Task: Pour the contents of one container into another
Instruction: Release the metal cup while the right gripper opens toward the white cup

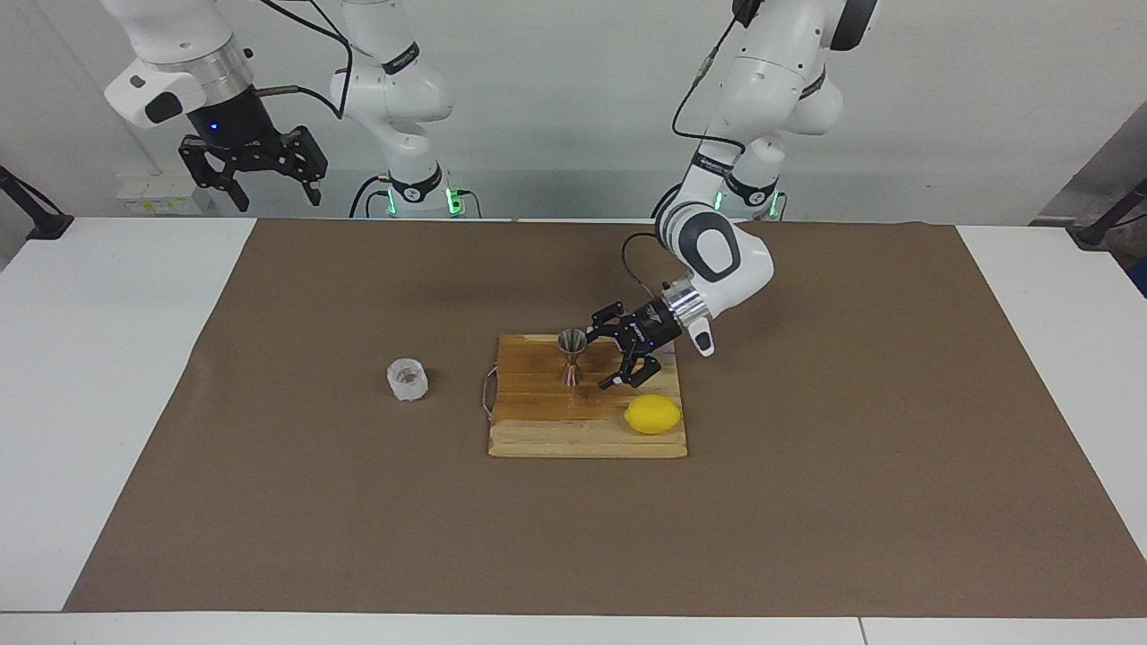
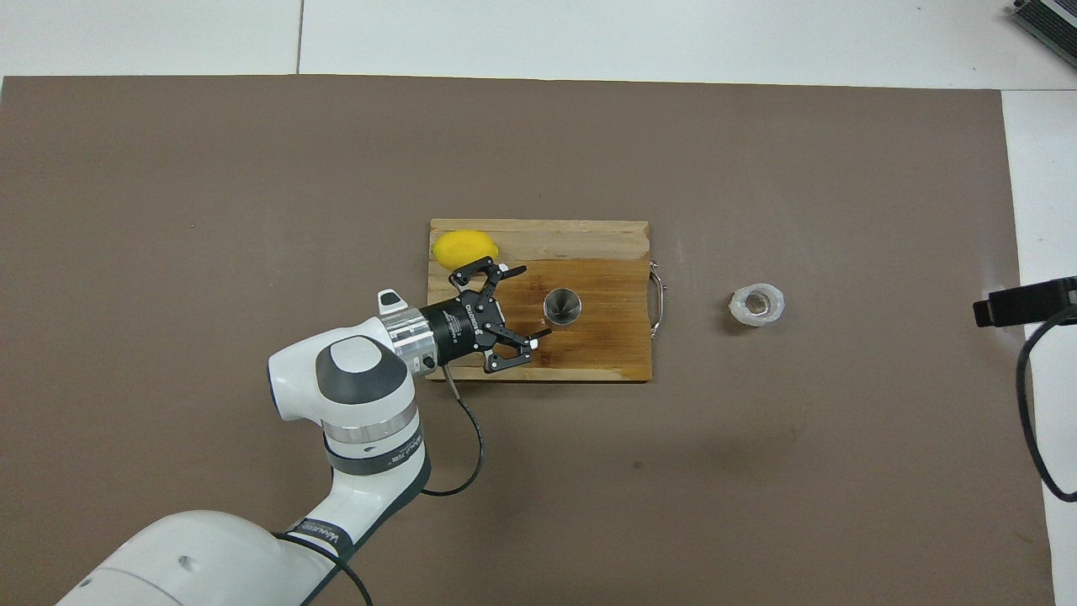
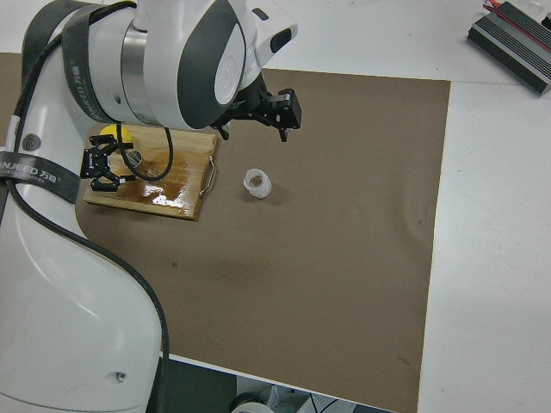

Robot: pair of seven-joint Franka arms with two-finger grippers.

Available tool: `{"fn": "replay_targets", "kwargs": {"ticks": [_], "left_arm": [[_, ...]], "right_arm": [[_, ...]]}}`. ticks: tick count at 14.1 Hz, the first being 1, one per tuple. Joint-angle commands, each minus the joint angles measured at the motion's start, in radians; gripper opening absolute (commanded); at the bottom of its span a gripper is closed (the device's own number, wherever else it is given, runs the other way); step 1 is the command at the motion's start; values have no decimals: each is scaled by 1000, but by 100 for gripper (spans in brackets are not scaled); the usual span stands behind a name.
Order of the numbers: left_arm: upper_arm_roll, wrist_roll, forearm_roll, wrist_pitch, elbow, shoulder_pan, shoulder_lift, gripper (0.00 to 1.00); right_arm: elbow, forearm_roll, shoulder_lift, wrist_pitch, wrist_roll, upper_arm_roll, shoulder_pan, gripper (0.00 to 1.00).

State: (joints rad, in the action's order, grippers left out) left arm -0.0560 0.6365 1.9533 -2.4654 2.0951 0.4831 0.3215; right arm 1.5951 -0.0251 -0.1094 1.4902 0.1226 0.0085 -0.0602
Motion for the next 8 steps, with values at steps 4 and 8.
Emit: {"fn": "replay_targets", "kwargs": {"ticks": [4, 8], "left_arm": [[2, -8, -391, 11, 25, -60, -102, 100], [5, -4, -736, 29, 37, -119, -185, 100]], "right_arm": [[63, -85, -41, -7, 250, 18, 7, 100], [94, -96, -39, 28, 591, 16, -6, 100]]}}
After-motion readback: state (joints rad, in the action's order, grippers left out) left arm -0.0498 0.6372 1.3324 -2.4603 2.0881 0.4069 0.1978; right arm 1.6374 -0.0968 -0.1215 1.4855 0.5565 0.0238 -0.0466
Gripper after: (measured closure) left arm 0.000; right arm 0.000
